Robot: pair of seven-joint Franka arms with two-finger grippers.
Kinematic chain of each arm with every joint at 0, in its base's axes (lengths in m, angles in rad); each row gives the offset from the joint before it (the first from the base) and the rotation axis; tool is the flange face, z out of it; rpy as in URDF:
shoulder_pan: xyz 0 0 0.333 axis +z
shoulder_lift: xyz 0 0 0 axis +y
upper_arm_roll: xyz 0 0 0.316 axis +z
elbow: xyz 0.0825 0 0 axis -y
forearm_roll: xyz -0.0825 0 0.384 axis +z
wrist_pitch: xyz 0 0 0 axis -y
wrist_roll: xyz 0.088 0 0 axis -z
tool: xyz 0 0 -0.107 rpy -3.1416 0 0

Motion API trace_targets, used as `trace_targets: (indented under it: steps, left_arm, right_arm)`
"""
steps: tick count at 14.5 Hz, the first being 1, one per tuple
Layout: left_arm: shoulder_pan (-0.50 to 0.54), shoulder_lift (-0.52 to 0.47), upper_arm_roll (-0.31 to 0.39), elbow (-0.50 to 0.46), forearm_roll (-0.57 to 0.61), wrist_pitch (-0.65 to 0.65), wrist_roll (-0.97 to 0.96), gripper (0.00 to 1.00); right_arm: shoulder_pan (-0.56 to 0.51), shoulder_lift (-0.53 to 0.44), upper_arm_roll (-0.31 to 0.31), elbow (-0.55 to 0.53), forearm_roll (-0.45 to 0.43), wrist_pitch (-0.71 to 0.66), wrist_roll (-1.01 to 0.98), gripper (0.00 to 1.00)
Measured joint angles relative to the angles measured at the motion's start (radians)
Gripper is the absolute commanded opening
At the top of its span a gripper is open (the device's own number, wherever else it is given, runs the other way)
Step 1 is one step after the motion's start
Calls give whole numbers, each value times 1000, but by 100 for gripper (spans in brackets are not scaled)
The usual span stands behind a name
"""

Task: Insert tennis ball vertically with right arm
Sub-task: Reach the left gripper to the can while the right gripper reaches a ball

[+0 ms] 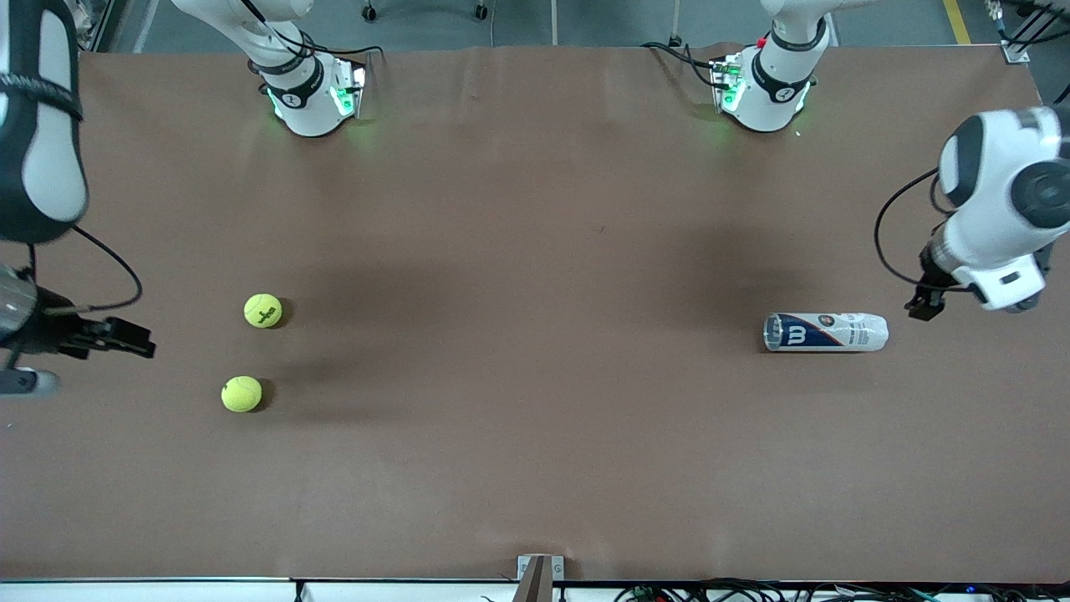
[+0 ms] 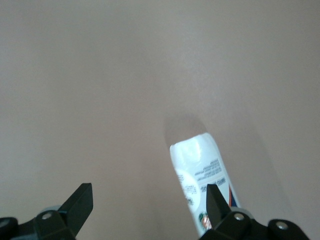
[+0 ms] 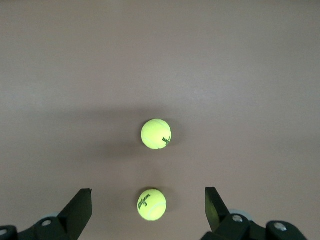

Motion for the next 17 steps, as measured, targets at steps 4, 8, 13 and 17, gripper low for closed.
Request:
trace_targets:
  steps: [4,8,13,17]
  left_arm:
    - [-14,156,-41,7,142,85,-294,100]
    - [-15,221,-41,33,148,107,-386,100]
    - [-69,272,-43,89,148,107,-473,100]
    - [-103,327,-44,92,211,116,-549,100]
  right_arm:
    - [3,82,1,-12,-1,32,0,100]
    - [3,96,1,-33,-1,2,0,100]
    - [22,102,3,-113,-1,96,0,100]
    - [23,129,2,-182,-1,195,0,100]
